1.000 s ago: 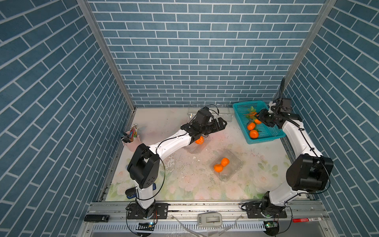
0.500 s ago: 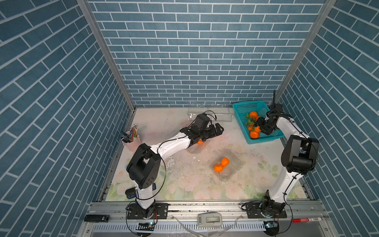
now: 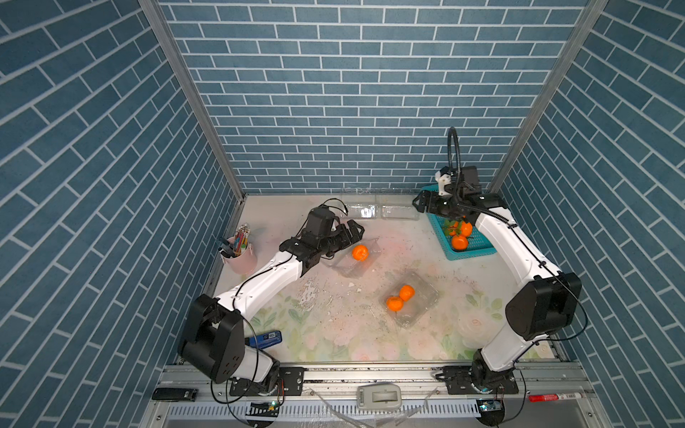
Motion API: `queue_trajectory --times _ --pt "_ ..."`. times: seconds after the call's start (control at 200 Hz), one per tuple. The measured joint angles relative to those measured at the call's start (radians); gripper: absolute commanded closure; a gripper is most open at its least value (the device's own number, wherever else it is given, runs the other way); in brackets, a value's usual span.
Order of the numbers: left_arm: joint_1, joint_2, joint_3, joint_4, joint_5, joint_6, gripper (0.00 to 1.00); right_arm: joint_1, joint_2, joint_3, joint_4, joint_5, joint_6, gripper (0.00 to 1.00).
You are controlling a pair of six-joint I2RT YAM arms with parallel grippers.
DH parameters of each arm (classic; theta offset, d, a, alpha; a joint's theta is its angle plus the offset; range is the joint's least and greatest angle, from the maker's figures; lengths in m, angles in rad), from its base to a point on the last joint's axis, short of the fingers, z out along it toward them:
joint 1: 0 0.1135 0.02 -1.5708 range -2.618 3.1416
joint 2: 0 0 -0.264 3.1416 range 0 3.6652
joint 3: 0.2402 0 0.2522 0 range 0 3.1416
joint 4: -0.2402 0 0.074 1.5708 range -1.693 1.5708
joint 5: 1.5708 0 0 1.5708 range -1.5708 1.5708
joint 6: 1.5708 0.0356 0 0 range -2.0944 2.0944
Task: Take oranges out of containers
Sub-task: Pick up the orange from the packing box.
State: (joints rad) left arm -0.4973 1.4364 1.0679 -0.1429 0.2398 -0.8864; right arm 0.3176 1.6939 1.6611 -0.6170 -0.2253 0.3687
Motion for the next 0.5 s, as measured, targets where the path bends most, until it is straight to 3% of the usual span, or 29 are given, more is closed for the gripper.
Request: queue_trajectory --times 0.235,0.5 --pt "0.045 -0.058 -0.201 0.052 0.023 -0.073 0.01 0.204 0.158 0.082 -0.018 -0.019 -0.064 0.18" --pt "0.070 -0.121 -0.397 0.196 0.037 -0.201 0.01 0.337 0.348 0.222 -0.107 -0.014 -0.117 0.27"
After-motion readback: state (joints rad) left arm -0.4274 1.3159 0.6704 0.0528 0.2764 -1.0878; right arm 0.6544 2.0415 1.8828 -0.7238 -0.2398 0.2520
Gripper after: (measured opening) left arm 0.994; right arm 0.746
